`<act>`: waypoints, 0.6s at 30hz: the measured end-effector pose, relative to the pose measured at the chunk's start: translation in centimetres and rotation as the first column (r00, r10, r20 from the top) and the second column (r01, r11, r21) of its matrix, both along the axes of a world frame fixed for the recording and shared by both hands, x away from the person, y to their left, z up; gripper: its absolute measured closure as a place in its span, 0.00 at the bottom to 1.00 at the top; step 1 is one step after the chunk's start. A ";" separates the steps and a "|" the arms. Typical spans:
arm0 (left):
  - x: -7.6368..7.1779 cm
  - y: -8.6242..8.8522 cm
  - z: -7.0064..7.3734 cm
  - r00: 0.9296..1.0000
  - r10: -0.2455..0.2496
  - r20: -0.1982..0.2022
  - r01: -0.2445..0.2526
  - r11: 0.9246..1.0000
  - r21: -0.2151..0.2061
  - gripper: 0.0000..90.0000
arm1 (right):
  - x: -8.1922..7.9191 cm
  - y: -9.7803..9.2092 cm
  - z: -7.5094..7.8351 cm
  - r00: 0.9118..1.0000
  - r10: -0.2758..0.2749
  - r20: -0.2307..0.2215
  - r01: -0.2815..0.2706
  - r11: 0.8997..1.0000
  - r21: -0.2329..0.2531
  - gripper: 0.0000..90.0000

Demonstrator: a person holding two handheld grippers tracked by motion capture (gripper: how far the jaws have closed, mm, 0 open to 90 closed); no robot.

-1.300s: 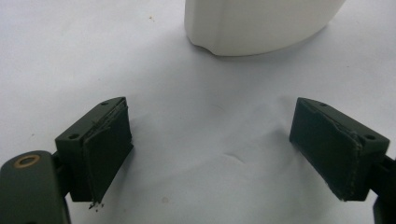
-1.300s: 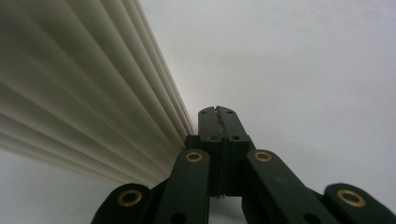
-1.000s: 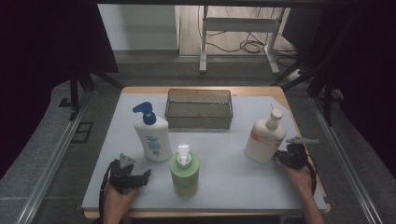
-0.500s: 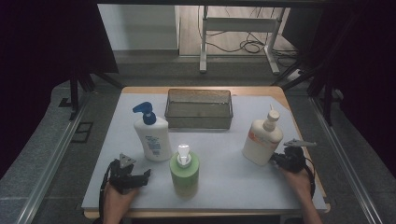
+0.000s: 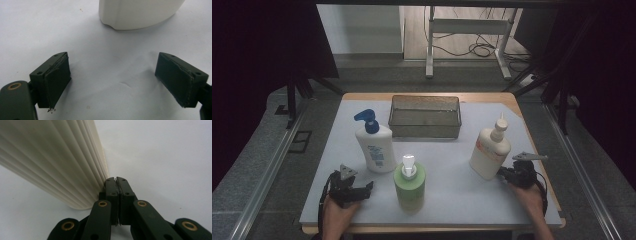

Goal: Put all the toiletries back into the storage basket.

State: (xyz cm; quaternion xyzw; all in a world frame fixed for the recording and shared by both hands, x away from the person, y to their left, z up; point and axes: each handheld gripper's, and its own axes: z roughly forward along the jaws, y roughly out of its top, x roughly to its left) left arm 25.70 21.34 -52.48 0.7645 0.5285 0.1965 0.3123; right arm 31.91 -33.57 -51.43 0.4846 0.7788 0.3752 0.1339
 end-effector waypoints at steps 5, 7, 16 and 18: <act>0.0 0.0 0.0 1.000 -0.001 0.000 0.001 1.000 0.000 0.14 | -0.2 0.4 0.0 1.000 0.012 0.002 -0.012 1.000 0.000 0.98; 0.0 0.0 0.0 1.000 0.000 0.000 0.000 1.000 0.000 0.14 | -0.1 0.3 -0.1 1.000 0.012 0.000 -0.012 1.000 0.008 0.98; 0.0 0.0 0.0 1.000 0.000 0.001 0.000 1.000 0.000 0.14 | -1.0 -0.4 0.5 1.000 0.001 0.011 -0.001 1.000 0.019 0.93; 0.0 0.0 0.0 1.000 0.000 0.001 0.000 1.000 0.000 0.14 | -1.5 -0.6 0.7 1.000 0.002 0.015 -0.002 1.000 0.018 0.89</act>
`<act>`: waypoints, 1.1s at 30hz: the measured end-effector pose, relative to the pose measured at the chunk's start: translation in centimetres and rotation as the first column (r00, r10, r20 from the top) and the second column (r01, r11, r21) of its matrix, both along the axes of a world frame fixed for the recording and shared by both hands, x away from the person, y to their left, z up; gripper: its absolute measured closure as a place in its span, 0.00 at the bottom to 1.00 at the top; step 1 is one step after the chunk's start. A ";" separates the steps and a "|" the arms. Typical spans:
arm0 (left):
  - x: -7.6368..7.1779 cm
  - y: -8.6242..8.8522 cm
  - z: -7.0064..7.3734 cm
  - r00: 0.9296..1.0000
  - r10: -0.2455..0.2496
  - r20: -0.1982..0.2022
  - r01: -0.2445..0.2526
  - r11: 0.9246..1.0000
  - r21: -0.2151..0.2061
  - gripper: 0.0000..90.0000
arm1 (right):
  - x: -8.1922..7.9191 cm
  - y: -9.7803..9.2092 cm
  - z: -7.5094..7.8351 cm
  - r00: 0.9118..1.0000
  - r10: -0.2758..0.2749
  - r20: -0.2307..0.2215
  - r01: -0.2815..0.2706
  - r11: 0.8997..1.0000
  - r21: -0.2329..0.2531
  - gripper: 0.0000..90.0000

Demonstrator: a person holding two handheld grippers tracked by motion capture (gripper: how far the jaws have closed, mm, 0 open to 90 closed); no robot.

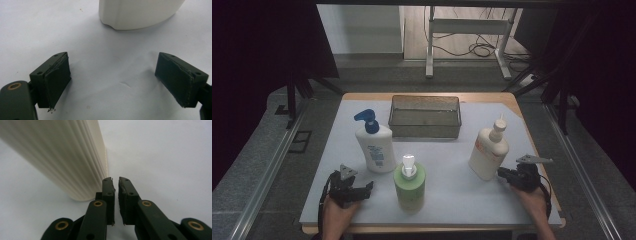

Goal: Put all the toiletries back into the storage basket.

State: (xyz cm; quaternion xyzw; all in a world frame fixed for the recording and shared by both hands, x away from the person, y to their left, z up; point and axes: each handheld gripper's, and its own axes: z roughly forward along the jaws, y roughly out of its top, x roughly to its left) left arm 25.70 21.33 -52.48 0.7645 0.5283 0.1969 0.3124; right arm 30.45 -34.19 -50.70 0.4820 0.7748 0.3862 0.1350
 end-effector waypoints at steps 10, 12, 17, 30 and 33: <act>0.0 0.0 0.0 1.000 0.001 0.000 -0.001 1.000 -0.001 0.14 | -2.0 0.6 1.5 0.999 0.036 0.034 -0.036 0.999 -0.008 0.66; 0.0 0.0 0.0 1.000 0.000 0.000 0.000 1.000 -0.001 0.14 | -2.4 0.8 2.0 0.998 0.049 0.043 -0.049 0.999 -0.007 0.60; 0.0 0.0 0.0 1.000 0.001 0.001 -0.001 1.000 0.000 0.14 | -2.7 1.3 2.9 0.996 0.064 0.056 -0.064 0.998 0.000 0.44; 0.0 0.0 0.0 1.000 0.001 0.000 -0.001 1.000 -0.001 0.14 | -2.2 2.4 5.5 0.991 0.083 0.107 -0.080 0.996 -0.027 0.23; 0.0 0.0 0.0 1.000 0.001 0.000 -0.001 1.000 -0.001 0.14 | -2.0 2.7 5.9 0.990 0.087 0.115 -0.084 0.996 -0.030 0.22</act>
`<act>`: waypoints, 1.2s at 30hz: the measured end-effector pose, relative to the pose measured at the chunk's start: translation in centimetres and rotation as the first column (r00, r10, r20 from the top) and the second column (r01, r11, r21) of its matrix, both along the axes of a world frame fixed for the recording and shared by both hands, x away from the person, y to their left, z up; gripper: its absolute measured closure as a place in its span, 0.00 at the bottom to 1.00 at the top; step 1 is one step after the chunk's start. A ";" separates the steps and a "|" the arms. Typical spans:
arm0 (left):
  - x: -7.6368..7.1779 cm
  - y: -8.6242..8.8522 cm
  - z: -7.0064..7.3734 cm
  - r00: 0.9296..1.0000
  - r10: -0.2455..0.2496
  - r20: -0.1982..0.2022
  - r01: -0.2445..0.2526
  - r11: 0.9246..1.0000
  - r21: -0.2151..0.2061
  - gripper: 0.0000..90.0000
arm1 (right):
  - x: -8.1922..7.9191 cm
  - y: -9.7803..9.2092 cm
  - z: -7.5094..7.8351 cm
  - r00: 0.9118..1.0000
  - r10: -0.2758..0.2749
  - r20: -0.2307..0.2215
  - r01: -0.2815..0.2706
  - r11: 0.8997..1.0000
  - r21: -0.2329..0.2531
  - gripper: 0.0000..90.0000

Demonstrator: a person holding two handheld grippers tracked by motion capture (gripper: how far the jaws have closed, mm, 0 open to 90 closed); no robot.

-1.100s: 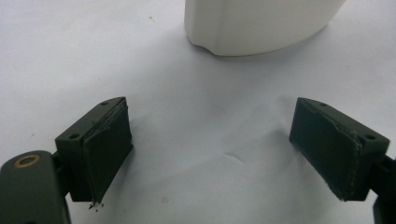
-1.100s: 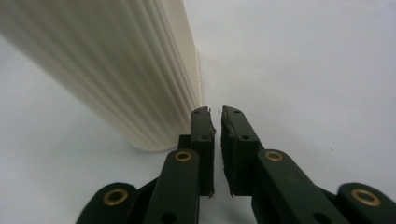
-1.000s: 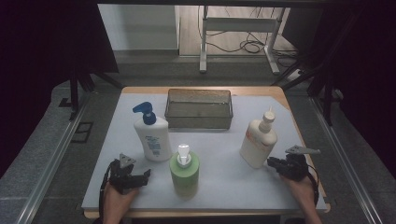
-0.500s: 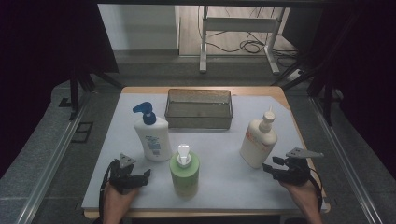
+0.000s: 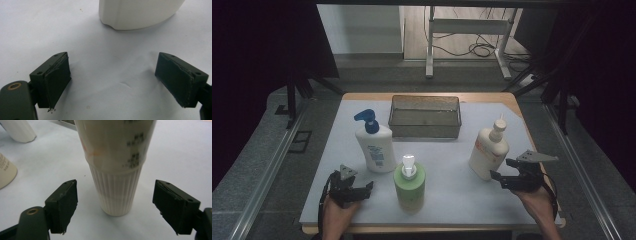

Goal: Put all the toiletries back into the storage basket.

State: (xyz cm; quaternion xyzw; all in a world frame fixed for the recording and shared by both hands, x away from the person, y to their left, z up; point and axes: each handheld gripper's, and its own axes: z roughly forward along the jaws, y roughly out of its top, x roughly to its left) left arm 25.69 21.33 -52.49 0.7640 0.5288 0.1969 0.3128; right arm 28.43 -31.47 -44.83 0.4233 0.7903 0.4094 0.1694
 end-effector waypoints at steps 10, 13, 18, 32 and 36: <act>0.0 0.0 0.0 1.000 0.000 0.000 0.000 1.000 0.000 0.14 | 1.1 1.2 1.4 0.999 0.012 0.040 -0.012 1.000 -0.004 0.20; 0.0 0.0 0.0 1.000 0.000 0.000 0.000 1.000 0.000 0.14 | 1.7 1.5 1.8 0.999 0.008 0.053 -0.008 1.000 0.001 0.20; 0.0 0.0 0.0 1.000 -0.001 -0.001 0.001 1.000 0.001 0.14 | 2.4 2.1 2.2 0.998 0.012 0.066 -0.011 1.000 -0.015 0.20; 0.0 0.0 0.0 1.000 0.000 0.000 0.000 1.000 0.000 0.14 | 3.7 3.0 2.5 0.998 -0.008 0.067 0.009 1.000 -0.008 0.29; 0.0 0.0 0.0 1.000 0.000 0.000 0.000 1.000 0.000 0.14 | 3.8 3.1 2.7 0.998 -0.009 0.063 0.009 1.000 -0.013 0.36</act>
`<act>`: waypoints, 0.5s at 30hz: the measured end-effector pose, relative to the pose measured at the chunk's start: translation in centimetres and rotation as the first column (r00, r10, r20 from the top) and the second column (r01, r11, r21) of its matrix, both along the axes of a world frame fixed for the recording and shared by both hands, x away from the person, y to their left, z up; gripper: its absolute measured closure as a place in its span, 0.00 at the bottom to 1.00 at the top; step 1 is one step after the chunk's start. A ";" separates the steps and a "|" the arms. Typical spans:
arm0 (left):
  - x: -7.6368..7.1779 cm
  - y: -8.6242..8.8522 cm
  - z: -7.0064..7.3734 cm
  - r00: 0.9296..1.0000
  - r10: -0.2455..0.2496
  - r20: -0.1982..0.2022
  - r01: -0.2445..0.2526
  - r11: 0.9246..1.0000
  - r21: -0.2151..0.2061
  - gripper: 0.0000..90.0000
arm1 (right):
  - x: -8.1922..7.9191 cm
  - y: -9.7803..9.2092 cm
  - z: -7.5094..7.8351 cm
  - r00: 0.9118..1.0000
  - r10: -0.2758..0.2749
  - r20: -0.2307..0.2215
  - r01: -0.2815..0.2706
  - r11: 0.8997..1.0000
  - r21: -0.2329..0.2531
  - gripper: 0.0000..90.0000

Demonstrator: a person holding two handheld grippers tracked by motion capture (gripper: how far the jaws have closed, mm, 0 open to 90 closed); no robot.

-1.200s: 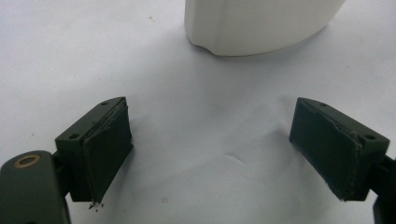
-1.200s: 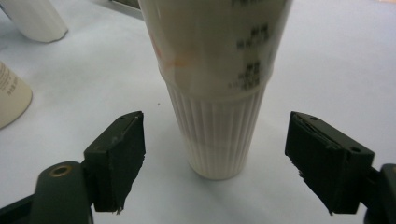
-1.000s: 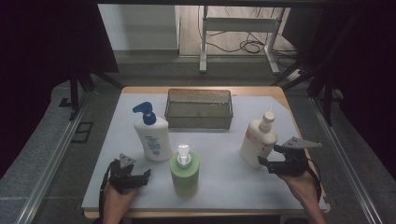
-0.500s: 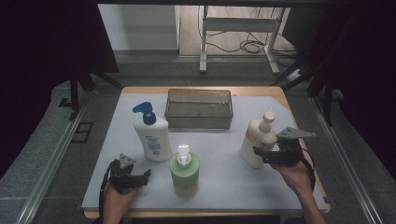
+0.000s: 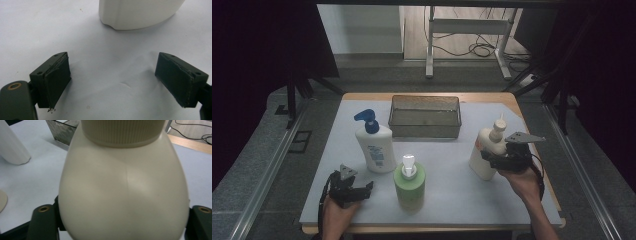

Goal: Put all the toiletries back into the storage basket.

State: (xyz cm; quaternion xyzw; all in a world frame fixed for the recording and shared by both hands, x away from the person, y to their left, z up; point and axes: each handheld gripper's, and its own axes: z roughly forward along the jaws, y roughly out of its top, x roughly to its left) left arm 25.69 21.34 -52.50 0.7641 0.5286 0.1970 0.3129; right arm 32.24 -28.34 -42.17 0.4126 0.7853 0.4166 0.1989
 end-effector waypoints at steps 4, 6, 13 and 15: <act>0.0 0.0 0.0 1.000 0.001 0.000 -0.001 1.000 -0.001 0.14 | 0.0 0.1 0.1 1.000 0.012 -0.006 -0.012 1.000 -0.007 0.42; 0.0 0.0 0.0 1.000 0.000 0.000 0.000 1.000 0.000 0.14 | 0.0 0.2 0.2 1.000 0.006 -0.007 -0.006 1.000 -0.015 0.43; 0.0 0.0 0.0 1.000 0.000 0.000 0.000 1.000 0.000 0.14 | -0.2 0.4 0.2 1.000 -0.005 -0.002 0.005 1.000 -0.021 0.44; 0.0 0.0 0.0 1.000 0.000 0.000 0.000 1.000 0.000 0.14 | -0.1 0.3 0.2 1.000 -0.003 0.001 0.003 1.000 -0.021 0.44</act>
